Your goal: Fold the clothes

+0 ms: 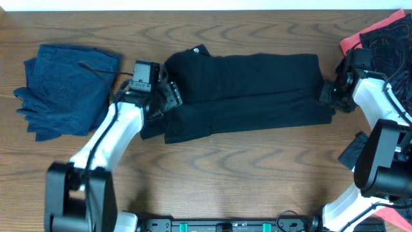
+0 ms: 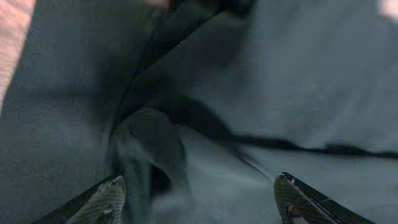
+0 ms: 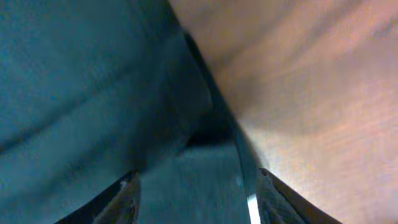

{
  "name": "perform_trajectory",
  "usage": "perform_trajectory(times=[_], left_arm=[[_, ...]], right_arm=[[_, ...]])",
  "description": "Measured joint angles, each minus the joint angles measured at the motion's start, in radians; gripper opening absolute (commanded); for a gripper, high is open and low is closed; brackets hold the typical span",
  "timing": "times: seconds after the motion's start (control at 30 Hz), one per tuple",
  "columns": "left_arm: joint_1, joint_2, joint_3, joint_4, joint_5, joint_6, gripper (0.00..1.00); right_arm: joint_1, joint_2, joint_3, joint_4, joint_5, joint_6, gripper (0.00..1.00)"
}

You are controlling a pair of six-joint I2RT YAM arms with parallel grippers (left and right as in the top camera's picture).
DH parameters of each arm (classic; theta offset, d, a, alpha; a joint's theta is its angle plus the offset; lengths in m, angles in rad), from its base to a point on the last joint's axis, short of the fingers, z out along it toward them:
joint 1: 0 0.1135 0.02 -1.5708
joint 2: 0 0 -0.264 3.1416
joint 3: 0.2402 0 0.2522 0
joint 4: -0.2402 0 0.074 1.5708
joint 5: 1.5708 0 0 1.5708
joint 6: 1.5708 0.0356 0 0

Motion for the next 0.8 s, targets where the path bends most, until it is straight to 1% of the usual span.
perform_trajectory(times=[0.1, 0.27, 0.53, 0.63, 0.7, 0.8], left_arm=[[-0.036, -0.033, 0.0, -0.008, 0.001, 0.03, 0.78], [-0.134, -0.006, 0.0, -0.02, 0.004, 0.078, 0.78], [-0.241, 0.081, 0.0, -0.07, 0.027, 0.103, 0.72], [-0.269, 0.089, 0.0, -0.076, 0.032, 0.126, 0.72], [-0.281, 0.09, 0.0, -0.071, 0.034, 0.138, 0.69], [-0.298, 0.097, 0.0, -0.065, 0.034, 0.154, 0.68]], right_arm=[[0.0, 0.0, -0.001, -0.047, 0.0, 0.0, 0.57], [0.0, 0.0, -0.023, -0.047, 0.001, 0.0, 0.57], [0.0, 0.007, -0.066, -0.04, 0.002, 0.0, 0.57], [0.0, 0.007, -0.066, -0.04, 0.002, 0.0, 0.57], [0.0, 0.007, -0.066, -0.039, 0.001, 0.0, 0.57], [0.0, 0.007, -0.066, -0.037, 0.0, 0.0, 0.57]])
